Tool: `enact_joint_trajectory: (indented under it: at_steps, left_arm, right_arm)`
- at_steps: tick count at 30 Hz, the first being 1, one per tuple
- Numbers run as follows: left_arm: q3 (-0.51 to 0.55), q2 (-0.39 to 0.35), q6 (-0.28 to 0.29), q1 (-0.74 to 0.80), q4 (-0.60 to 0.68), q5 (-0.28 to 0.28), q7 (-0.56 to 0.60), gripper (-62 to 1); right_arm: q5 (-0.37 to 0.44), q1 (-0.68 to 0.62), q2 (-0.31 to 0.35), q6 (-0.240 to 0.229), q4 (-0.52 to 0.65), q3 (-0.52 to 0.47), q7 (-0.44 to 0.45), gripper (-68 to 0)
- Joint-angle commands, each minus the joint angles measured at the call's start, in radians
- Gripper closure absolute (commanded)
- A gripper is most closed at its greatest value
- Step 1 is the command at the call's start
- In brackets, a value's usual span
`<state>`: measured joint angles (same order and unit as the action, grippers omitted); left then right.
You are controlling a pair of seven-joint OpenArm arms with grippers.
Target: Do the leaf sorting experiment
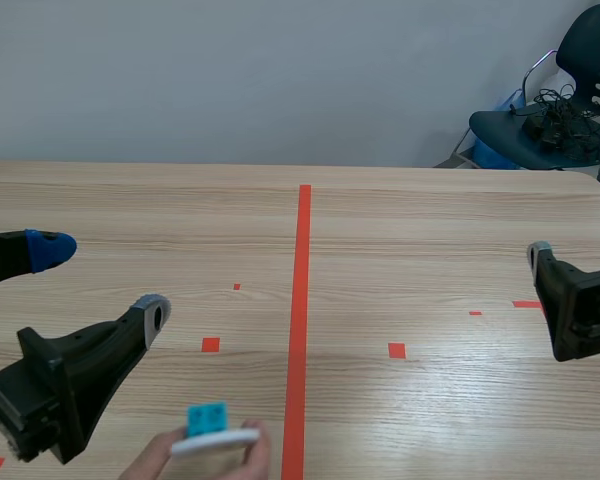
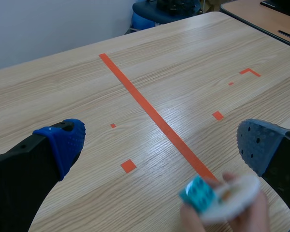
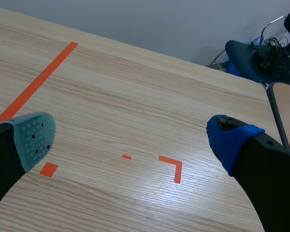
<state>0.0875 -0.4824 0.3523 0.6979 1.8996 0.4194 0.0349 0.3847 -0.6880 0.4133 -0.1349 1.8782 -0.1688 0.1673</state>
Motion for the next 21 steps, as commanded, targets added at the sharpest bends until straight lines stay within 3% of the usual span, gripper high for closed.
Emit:
enact_joint_trajectory:
  at_steps: [1,21]
  left_arm:
    - [0.002,0.005,0.002,-0.003,0.003,0.005,0.017,-62.3]
    - [0.002,0.005,0.002,-0.003,0.003,0.005,0.017,-62.3]
  right_arm:
    - [0.003,0.007,0.016,0.004,0.01,-0.007,0.011,-65.5]
    - [0.003,0.024,0.016,0.003,0.01,-0.007,-0.035,-65.5]
